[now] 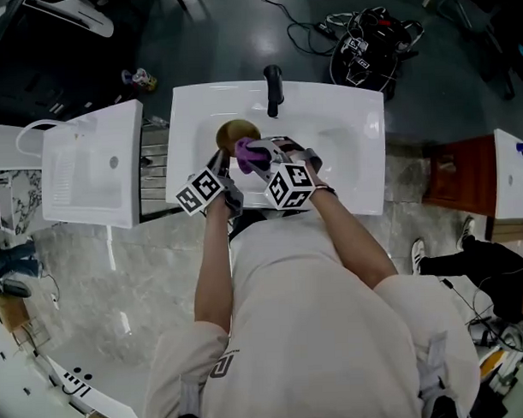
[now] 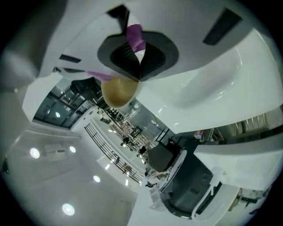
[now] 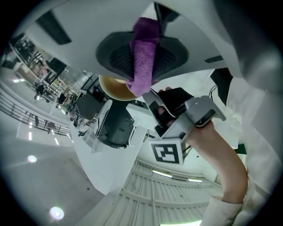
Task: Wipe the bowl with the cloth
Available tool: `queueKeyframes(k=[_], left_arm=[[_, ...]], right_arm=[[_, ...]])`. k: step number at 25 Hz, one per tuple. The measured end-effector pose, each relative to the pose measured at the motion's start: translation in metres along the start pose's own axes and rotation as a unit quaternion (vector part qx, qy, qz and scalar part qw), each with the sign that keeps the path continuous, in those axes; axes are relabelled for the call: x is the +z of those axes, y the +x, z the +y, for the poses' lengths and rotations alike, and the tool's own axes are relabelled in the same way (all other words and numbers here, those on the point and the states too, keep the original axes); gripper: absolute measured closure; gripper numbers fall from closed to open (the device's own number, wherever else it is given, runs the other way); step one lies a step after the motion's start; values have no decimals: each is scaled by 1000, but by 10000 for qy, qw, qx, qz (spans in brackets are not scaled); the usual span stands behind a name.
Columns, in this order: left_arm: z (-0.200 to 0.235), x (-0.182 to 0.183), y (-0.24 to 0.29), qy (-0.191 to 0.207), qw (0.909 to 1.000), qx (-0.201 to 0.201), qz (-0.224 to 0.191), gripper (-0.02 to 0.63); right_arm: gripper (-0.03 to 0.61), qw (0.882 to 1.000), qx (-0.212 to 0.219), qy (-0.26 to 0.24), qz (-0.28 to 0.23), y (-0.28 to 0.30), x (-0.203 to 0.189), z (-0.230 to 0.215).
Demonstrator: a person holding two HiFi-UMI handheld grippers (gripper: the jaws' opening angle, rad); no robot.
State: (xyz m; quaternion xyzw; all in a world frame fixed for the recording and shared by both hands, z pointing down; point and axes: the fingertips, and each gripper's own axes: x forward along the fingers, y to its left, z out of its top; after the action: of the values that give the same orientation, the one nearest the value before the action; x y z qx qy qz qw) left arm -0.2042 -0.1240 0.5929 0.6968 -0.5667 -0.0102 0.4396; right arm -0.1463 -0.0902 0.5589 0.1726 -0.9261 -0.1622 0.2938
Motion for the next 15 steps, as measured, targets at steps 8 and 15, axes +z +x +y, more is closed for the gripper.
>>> queueKeyframes(k=[8,15], left_arm=[[-37,-38,0,2533,9628,618,704,603],[-31,-34,0,2528,9613,843,703,603]], right_arm=[[489,9965,-464,-297,629,4,-21,-12],[489,9904,-964,-516,844,2,-25,-28]])
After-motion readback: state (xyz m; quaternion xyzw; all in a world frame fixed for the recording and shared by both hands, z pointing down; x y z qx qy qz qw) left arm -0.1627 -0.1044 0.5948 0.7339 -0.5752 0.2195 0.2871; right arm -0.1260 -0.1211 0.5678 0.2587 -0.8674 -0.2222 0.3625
